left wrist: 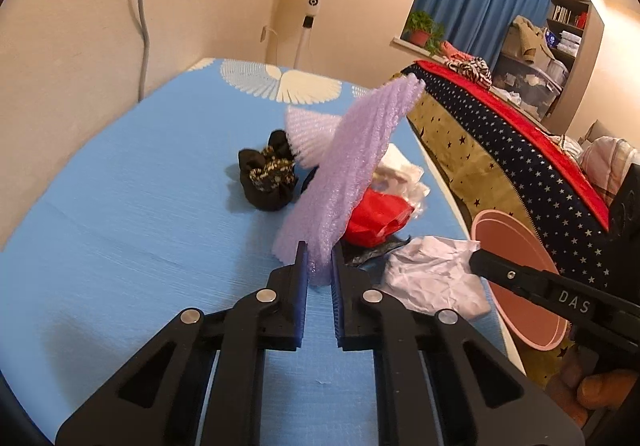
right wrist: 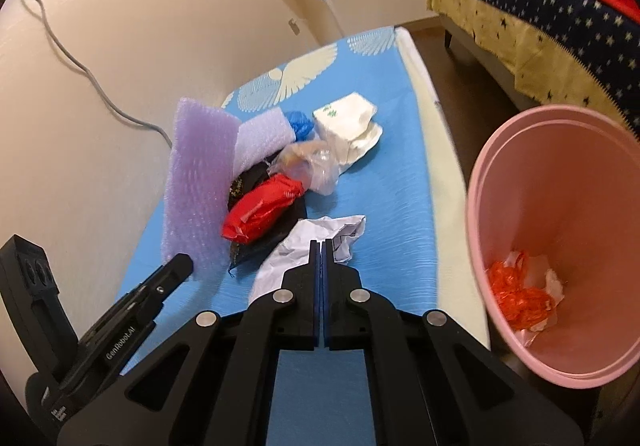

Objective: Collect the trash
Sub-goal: 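Grasp the lavender foam sheet with the left gripper while the right grasps white paper, then carry the foam sheet with the left gripper to the bin while the right carries the paper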

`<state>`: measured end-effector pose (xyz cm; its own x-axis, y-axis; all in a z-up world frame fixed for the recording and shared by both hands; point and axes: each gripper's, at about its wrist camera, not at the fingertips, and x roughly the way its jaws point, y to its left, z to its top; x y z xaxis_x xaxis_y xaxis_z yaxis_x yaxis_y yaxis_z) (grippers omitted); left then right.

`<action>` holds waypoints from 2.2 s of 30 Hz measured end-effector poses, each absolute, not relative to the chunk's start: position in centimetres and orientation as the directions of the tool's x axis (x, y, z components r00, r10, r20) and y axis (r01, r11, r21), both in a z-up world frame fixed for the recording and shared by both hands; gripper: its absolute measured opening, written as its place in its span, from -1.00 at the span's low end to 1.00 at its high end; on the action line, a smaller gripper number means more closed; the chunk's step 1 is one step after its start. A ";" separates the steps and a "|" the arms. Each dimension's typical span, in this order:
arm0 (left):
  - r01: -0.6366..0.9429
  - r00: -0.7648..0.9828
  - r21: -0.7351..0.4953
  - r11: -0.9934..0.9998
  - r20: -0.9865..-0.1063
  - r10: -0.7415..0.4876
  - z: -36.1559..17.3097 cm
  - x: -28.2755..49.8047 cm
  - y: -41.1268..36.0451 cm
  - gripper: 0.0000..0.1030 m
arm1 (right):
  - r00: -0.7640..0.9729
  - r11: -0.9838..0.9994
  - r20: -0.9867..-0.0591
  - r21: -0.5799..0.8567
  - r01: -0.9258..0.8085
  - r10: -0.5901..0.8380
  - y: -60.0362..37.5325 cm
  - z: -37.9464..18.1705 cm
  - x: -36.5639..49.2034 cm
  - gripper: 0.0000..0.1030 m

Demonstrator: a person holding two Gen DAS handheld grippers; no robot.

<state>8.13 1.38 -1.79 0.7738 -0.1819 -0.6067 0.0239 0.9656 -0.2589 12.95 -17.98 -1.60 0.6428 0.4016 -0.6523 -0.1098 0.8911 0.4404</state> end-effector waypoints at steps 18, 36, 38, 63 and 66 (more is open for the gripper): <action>0.094 0.815 -0.233 0.968 -0.540 -0.210 1.4 3.1 -0.3 -0.80 | 0.787 0.946 -0.559 0.310 -0.094 0.261 -21.3 4.4 6.3 -0.99; 0.160 0.818 -0.230 0.960 -0.513 -0.259 2.4 1.3 -3.1 -0.80 | 0.870 0.974 -0.486 0.224 0.035 0.081 -24.8 7.0 3.2 -0.99; 0.166 0.817 -0.232 0.958 -0.512 -0.266 2.5 1.4 -3.4 -0.80 | 0.879 0.978 -0.474 0.202 0.059 0.045 -25.0 7.3 3.0 -0.99; 0.219 0.802 -0.253 0.942 -0.503 -0.321 2.1 3.1 -6.3 -0.80 | 0.887 0.961 -0.436 0.145 0.237 -0.153 -27.6 6.9 3.6 -0.99; 0.225 0.799 -0.256 0.940 -0.504 -0.329 1.9 3.5 -6.8 -0.80 | 0.883 0.958 -0.438 0.137 0.250 -0.168 -27.7 6.6 3.9 -0.99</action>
<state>3.46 -6.77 1.94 0.7988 -0.3287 -0.5038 0.2253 0.9400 -0.2561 3.95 -27.69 6.65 0.8831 -0.1678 -0.4382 0.2501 0.9585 0.1371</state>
